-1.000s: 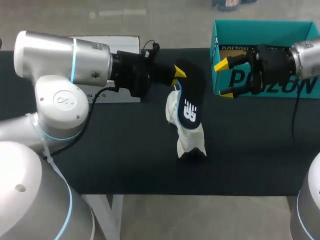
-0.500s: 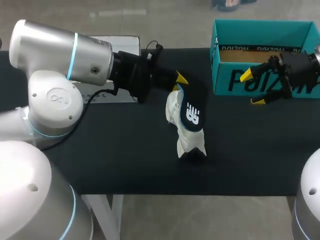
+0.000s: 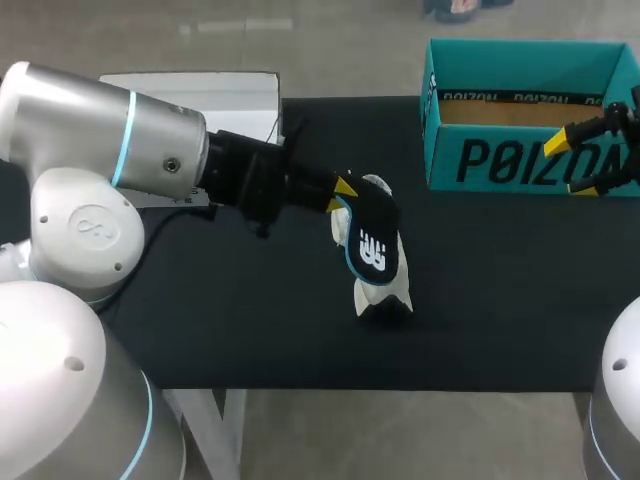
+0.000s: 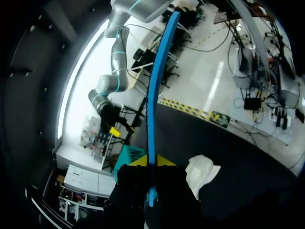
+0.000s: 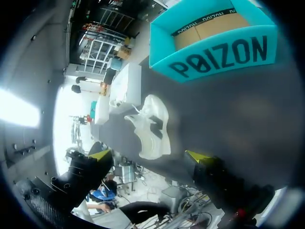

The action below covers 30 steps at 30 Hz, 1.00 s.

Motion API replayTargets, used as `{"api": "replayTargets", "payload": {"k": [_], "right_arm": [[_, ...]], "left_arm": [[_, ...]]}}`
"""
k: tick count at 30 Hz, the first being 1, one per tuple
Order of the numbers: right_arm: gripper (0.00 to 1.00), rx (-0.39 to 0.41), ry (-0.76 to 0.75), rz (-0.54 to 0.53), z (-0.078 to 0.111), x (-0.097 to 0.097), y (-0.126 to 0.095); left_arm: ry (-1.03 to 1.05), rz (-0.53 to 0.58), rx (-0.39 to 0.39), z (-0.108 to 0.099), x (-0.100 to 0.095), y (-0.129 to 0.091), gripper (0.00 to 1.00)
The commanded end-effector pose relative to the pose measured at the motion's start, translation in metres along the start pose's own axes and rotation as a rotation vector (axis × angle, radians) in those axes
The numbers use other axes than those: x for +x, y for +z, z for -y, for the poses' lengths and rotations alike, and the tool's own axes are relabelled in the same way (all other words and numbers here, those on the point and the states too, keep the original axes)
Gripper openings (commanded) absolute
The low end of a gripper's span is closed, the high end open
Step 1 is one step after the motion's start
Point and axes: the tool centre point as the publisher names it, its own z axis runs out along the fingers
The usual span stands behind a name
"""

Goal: Take the shoe out of the shoebox, open the shoe tongue, remove and reinsert the insole, then place the shoe into the shoebox

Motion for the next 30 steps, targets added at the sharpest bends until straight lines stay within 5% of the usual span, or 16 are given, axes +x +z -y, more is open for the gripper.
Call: {"api": "replayTargets", "payload": {"k": [1, 24, 30], "right_arm": [[1.0, -0.046, 0.012, 0.02, 0.01, 0.003, -0.013], [1.0, -0.046, 0.012, 0.02, 0.01, 0.003, -0.013], [1.0, -0.046, 0.012, 0.02, 0.01, 0.003, -0.013]], "left_arm": [[-0.007, -0.006, -0.008, 0.002, 0.005, -0.002, 0.0], [-0.007, -0.006, -0.008, 0.002, 0.005, -0.002, 0.0], [-0.053, -0.103, -0.102, -0.019, 0.015, 0.03, 0.0]]}}
